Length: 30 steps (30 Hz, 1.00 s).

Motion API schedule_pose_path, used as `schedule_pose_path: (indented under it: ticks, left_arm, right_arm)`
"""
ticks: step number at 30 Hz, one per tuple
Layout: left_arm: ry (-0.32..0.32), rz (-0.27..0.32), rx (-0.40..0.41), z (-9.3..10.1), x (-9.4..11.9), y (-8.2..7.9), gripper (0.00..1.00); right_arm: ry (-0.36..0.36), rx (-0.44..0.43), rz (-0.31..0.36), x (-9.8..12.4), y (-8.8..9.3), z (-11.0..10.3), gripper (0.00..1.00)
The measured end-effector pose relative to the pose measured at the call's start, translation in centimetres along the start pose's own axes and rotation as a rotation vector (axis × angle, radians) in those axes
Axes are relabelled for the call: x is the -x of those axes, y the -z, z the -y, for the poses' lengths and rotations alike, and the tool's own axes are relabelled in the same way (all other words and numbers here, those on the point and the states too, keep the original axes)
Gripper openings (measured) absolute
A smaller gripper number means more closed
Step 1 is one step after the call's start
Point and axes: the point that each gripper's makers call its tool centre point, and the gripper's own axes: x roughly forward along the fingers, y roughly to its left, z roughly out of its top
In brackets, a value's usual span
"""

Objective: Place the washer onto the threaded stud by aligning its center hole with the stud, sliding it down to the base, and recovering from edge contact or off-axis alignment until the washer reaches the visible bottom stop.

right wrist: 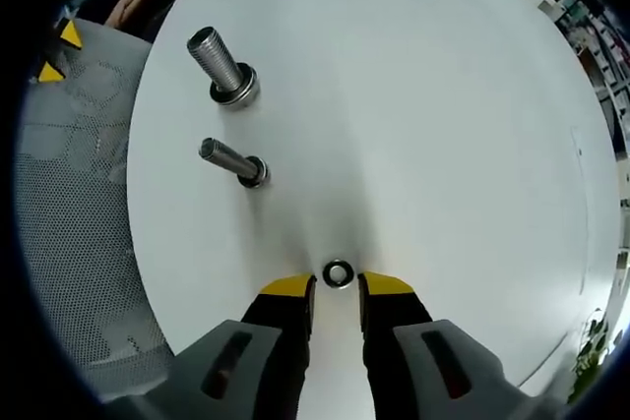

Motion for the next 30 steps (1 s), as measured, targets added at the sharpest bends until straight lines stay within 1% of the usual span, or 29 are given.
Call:
schedule_pose_path:
  ticks: [3, 7, 11, 16, 24, 30]
  left_arm:
    - [0.000, 0.000, 0.000, 0.00, -0.01, 0.02, 0.17]
    - [0.000, 0.000, 0.001, -0.04, -0.02, 0.03, 0.17]
    - [0.000, 0.000, 0.000, -0.03, -0.01, 0.03, 0.17]
    - [0.001, 0.004, -0.005, -0.01, -0.01, -0.01, 0.17]
    - [0.000, 0.001, -0.002, -0.03, -0.01, 0.04, 0.18]
    - [-0.001, 0.000, -0.001, -0.01, -0.02, 0.01, 0.18]
  right_arm:
    - [0.001, 0.003, 0.004, 0.12, -0.07, -0.23, 0.21]
    - [0.006, 0.009, -0.001, -0.20, -0.19, 0.15, 0.20]
    - [0.010, 0.016, -0.009, 0.05, -0.10, -0.21, 0.20]
    - [0.022, 0.070, -0.010, -0.12, -0.25, -0.37, 0.19]
    - [0.027, 0.068, -0.020, 0.07, -0.29, -0.59, 0.16]
    - [0.025, 0.059, -0.015, 0.13, -0.25, -0.55, 0.15]
